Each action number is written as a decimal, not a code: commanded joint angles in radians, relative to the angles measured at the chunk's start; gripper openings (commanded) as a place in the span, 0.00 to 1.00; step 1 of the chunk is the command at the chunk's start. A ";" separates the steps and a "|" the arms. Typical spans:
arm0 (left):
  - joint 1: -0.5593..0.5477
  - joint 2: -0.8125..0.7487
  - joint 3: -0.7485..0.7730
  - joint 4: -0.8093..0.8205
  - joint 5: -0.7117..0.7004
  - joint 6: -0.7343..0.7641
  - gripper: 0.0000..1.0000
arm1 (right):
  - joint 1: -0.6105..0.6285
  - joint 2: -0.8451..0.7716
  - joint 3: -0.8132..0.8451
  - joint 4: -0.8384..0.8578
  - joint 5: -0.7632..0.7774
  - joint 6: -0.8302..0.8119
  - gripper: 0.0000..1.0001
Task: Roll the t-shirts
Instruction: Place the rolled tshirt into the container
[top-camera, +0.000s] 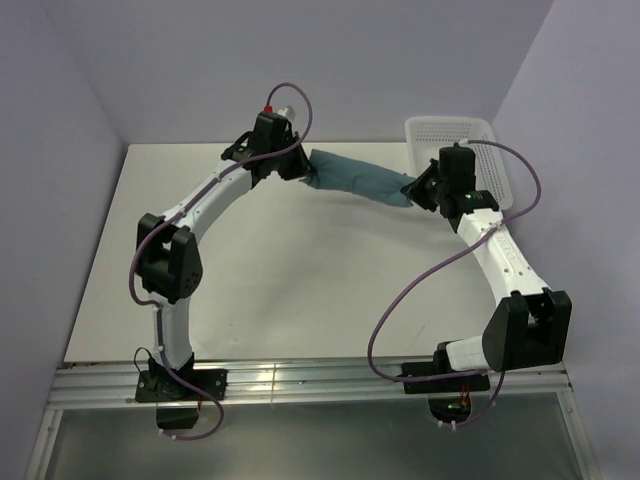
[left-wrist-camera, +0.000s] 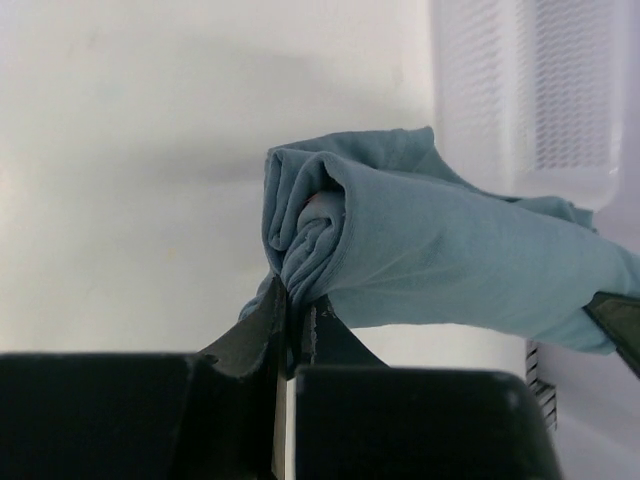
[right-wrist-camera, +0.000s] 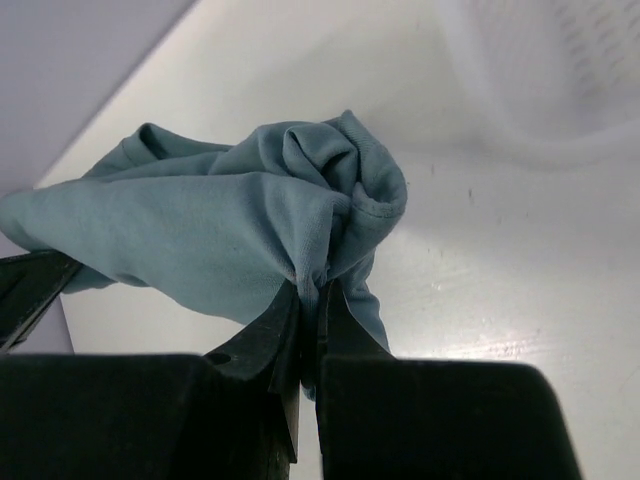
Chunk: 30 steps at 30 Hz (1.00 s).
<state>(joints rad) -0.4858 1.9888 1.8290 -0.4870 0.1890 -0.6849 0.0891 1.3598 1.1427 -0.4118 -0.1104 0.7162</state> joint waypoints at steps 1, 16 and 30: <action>-0.028 0.112 0.175 0.223 0.053 -0.018 0.00 | -0.022 -0.018 0.080 0.042 0.095 0.031 0.00; -0.102 0.432 0.458 0.631 0.191 -0.194 0.00 | -0.069 0.154 0.126 0.119 0.361 0.046 0.00; -0.215 0.265 0.343 0.552 0.222 -0.071 0.00 | -0.169 0.559 0.377 -0.039 0.239 0.020 0.00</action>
<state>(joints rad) -0.6819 2.3486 2.1632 0.0181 0.3454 -0.7879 -0.0795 1.8519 1.4441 -0.3836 0.1955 0.7490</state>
